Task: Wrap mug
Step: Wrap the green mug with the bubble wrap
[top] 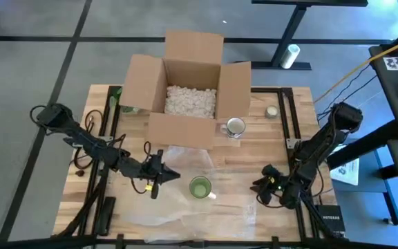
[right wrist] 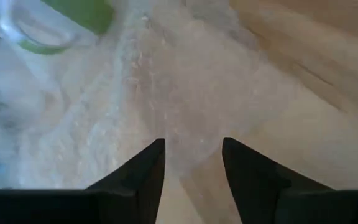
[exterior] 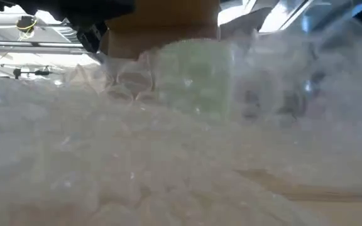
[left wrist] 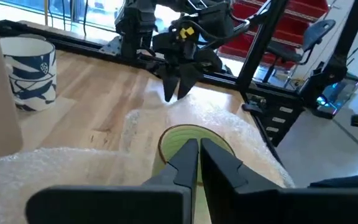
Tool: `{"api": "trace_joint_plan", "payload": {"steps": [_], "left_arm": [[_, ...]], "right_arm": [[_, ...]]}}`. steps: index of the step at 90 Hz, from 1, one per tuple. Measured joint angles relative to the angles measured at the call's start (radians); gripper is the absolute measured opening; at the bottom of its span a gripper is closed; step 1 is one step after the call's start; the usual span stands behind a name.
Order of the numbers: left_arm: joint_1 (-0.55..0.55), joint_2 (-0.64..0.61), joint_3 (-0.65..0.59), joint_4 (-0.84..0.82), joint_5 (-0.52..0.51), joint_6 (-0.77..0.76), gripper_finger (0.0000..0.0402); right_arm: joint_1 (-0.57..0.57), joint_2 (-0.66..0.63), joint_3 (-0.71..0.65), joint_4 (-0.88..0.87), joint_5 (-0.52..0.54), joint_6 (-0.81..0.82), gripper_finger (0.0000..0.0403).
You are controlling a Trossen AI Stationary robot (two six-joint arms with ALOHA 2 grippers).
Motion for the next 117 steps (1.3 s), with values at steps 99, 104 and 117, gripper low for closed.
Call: {"api": "trace_joint_plan", "payload": {"steps": [99, 104, 117], "left_arm": [[-0.043, 0.000, 0.000, -0.023, 0.000, -0.030, 0.0000], [-0.050, 0.000, 0.000, -0.027, 0.000, -0.030, 0.0000], [-0.061, 0.000, 0.000, -0.027, -0.003, -0.031, 0.0000]], "right_arm": [[-0.407, 0.016, 0.133, 0.239, -0.288, -0.699, 0.0001], [-0.382, 0.015, 0.133, 0.187, -0.250, -0.632, 0.0000], [-0.266, -0.013, 0.133, 0.085, -0.160, -0.477, 0.0000]]}}
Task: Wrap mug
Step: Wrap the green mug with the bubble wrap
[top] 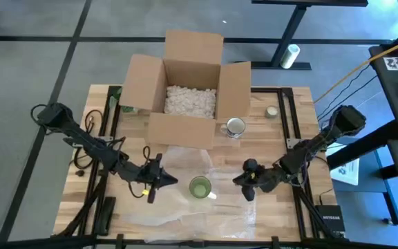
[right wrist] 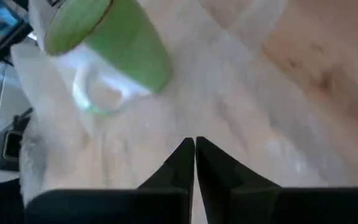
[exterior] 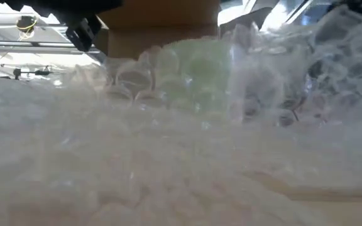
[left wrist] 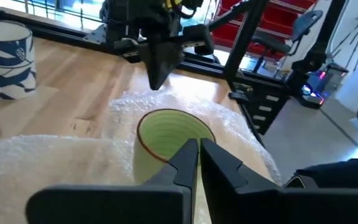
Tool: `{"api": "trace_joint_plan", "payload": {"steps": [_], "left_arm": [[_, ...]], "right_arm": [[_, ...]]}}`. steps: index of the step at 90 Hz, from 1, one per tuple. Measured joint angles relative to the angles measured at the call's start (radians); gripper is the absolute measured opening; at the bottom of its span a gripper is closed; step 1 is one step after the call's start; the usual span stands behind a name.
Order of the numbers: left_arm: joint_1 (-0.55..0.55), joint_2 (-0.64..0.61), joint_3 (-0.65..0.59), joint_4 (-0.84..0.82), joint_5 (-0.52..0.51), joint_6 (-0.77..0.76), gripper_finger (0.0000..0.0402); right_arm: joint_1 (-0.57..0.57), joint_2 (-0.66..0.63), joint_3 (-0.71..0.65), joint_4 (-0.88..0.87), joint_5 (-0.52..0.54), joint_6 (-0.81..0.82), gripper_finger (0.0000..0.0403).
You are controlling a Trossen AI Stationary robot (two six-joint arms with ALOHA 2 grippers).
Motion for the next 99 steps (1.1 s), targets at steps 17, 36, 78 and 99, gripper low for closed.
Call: {"api": "trace_joint_plan", "payload": {"steps": [17, 36, 78, 99], "left_arm": [[0.001, 0.000, 0.000, 0.000, -0.003, -0.001, 0.0000], [0.000, 0.000, 0.000, 0.000, -0.003, -0.004, 0.0000], [0.000, 0.000, 0.000, 0.001, -0.005, -0.026, 0.0000], [0.000, 0.000, 0.000, 0.003, -0.005, -0.026, 0.0000]], "right_arm": [[0.208, -0.055, 0.000, -0.184, 0.177, 0.269, 0.0000], [0.372, -0.050, 0.000, -0.370, 0.195, 0.606, 0.0000], [0.337, 0.150, 0.000, -0.198, 0.046, 0.665, 0.0000], [0.194, 0.286, 0.000, 0.083, 0.175, 0.377, 0.0000]]}}
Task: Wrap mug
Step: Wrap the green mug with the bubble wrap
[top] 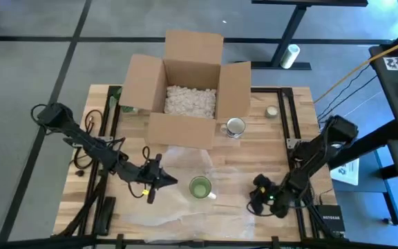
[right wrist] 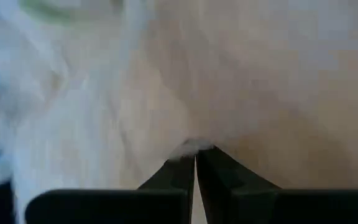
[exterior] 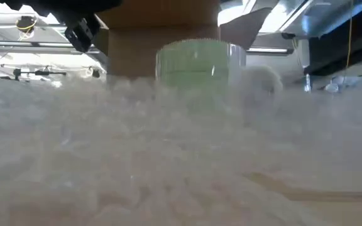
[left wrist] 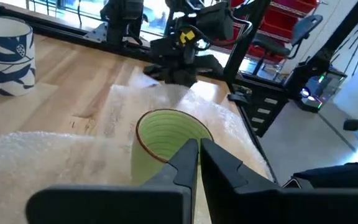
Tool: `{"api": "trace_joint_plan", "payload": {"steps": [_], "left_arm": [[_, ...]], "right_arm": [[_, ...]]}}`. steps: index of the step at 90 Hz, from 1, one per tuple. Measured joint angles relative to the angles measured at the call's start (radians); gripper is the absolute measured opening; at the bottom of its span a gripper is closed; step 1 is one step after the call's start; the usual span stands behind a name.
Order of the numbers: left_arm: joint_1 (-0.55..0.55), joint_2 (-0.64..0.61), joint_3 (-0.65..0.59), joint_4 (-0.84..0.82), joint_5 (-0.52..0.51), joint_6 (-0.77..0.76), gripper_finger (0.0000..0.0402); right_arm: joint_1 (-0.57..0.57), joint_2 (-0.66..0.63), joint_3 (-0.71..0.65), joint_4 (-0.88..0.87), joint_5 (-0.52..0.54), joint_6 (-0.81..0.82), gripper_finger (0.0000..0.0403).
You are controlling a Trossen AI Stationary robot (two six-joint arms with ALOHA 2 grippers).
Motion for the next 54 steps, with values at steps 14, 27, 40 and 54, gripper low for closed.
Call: {"api": "trace_joint_plan", "payload": {"steps": [14, 27, 40, 54], "left_arm": [[-0.001, 0.000, 0.000, 0.001, 0.000, -0.004, 0.0000], [-0.001, 0.000, 0.000, 0.000, 0.000, -0.004, 0.0000], [-0.001, 0.000, 0.000, 0.000, 0.000, -0.005, 0.0000], [-0.006, 0.000, 0.000, 0.003, 0.000, -0.008, 0.0000]], "right_arm": [[-0.065, -0.007, -0.001, 0.089, 0.119, -0.176, 0.0000], [-0.140, -0.008, 0.000, 0.307, 0.017, -0.416, 0.0000], [-0.234, -0.008, 0.000, 0.500, -0.058, -0.625, 0.0000], [-0.331, -0.008, 0.001, 0.627, -0.221, -0.734, 0.0000]]}}
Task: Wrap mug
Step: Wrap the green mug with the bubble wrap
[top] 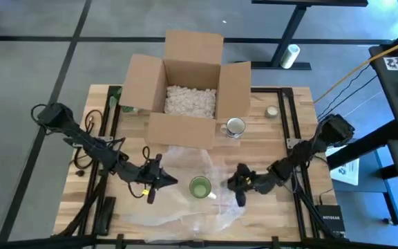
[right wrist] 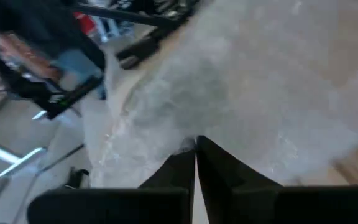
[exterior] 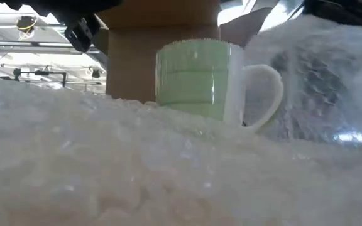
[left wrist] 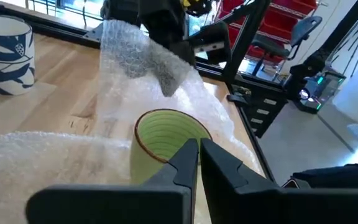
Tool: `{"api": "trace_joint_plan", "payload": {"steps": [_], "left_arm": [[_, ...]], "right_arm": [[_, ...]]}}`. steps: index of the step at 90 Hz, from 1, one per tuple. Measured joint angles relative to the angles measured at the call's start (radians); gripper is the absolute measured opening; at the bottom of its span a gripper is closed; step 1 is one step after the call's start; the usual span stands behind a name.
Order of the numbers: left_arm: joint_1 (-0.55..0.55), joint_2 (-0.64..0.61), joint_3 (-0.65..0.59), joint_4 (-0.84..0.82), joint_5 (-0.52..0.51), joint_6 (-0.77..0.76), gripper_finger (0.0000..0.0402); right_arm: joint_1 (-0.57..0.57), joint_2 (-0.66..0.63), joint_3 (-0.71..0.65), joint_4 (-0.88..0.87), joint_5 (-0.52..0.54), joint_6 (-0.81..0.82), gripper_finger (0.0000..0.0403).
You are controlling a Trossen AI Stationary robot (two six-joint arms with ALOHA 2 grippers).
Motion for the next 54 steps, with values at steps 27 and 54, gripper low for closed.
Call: {"api": "trace_joint_plan", "payload": {"steps": [27, 54], "left_arm": [[-0.015, 0.000, 0.000, 0.001, 0.000, 0.000, 0.0000], [-0.030, 0.000, 0.000, -0.001, 0.000, -0.024, 0.0000]], "right_arm": [[-0.109, 0.003, 0.239, -0.340, -0.239, -0.101, 0.0000], [-0.188, 0.010, 0.480, -0.647, -0.380, -0.225, 0.0000]]}}
